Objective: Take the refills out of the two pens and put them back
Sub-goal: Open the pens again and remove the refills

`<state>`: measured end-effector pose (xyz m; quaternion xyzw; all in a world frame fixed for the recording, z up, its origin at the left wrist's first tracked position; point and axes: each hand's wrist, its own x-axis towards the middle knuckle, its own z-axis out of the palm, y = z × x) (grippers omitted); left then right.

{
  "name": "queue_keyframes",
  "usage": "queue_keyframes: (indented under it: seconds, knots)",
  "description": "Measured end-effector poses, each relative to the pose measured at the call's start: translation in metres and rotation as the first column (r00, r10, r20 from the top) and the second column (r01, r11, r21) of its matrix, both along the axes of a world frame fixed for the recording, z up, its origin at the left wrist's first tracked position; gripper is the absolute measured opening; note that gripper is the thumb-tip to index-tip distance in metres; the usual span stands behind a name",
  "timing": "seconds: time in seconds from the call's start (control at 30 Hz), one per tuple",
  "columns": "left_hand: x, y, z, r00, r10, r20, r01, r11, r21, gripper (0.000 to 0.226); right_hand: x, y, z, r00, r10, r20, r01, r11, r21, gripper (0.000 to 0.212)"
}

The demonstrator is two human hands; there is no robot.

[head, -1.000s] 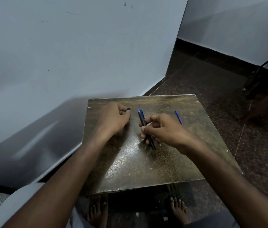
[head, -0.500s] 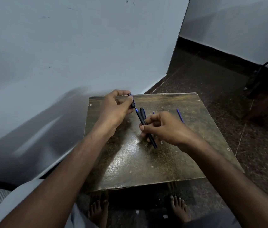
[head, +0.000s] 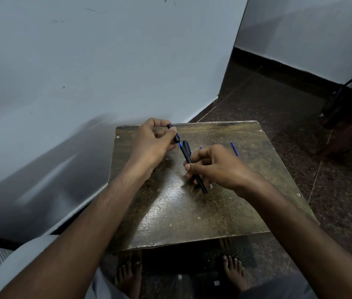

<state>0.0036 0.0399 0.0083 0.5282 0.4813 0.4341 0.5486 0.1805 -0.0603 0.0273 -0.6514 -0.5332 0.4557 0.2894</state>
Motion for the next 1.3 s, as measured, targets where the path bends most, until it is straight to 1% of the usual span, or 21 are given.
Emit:
queue_keyframes:
  seconds: [0.17,0.23,0.33,0.43,0.63,0.7,0.77,0.83,0.9,0.93,1.0,1.07,1.13,1.2,1.3]
  knots:
    - [0.0,-0.002,0.001,0.997,-0.012,-0.072,0.015,0.999,0.048,0.015,0.001,0.001,-0.001,0.999,-0.036,-0.012,0.036,0.999,0.019,0.007]
    - [0.004,-0.006,-0.001,0.995,-0.043,-0.089,0.047,0.998,0.043,0.014,0.0,0.002,-0.002,0.997,-0.081,-0.013,0.081,0.996,0.036,0.008]
    - [0.009,-0.012,-0.004,0.994,-0.078,-0.075,0.08,0.997,0.017,0.013,-0.004,0.002,-0.003,0.985,-0.17,-0.004,0.17,0.984,0.051,0.006]
    - [0.01,-0.013,-0.005,0.993,-0.096,-0.062,0.097,0.995,0.019,0.014,-0.012,0.001,-0.006,0.974,-0.226,0.004,0.226,0.972,0.07,0.005]
    - [0.007,-0.014,-0.001,0.992,-0.111,-0.064,0.112,0.994,0.012,0.018,-0.027,-0.001,0.0,0.957,-0.28,-0.069,0.286,0.954,0.095,0.009]
    - [0.007,-0.016,0.001,0.99,-0.113,-0.086,0.116,0.993,0.035,0.024,-0.029,0.001,0.004,0.958,-0.278,-0.063,0.284,0.95,0.129,0.013]
    - [0.006,-0.016,0.006,0.987,-0.122,-0.11,0.13,0.989,0.072,0.033,-0.028,0.005,0.007,0.96,-0.279,0.031,0.268,0.944,0.193,0.017]
    - [0.002,-0.013,0.011,0.986,-0.102,-0.133,0.118,0.986,0.117,0.037,-0.025,0.009,0.009,0.941,-0.271,0.202,0.211,0.938,0.274,0.025]
    - [-0.005,-0.008,0.013,0.983,-0.044,-0.179,0.07,0.988,0.138,0.035,-0.021,0.01,0.009,0.877,-0.278,0.391,0.14,0.928,0.345,0.032]
    - [-0.008,-0.006,0.013,0.977,-0.023,-0.214,0.052,0.99,0.133,0.035,-0.018,0.009,0.009,0.843,-0.287,0.455,0.116,0.923,0.367,0.032]
    - [-0.015,-0.002,0.009,0.956,-0.027,-0.292,0.056,0.994,0.091,0.035,-0.012,0.007,0.007,0.811,-0.286,0.51,0.097,0.926,0.365,0.026]
    - [-0.016,-0.002,0.005,0.923,-0.046,-0.381,0.078,0.995,0.068,0.036,-0.011,0.006,0.002,0.798,-0.251,0.548,0.085,0.947,0.31,0.029]
    - [-0.013,-0.004,0.001,0.881,-0.053,-0.47,0.105,0.991,0.085,0.037,-0.015,0.006,-0.004,0.776,-0.236,0.585,0.097,0.961,0.258,0.031]
    - [-0.008,-0.005,-0.003,0.853,-0.046,-0.521,0.113,0.989,0.098,0.037,-0.021,0.007,-0.008,0.761,-0.25,0.599,0.13,0.963,0.237,0.032]
    - [-0.003,-0.005,-0.007,0.816,-0.046,-0.576,0.126,0.987,0.099,0.039,-0.026,0.009,-0.011,0.711,-0.24,0.661,0.138,0.969,0.203,0.033]
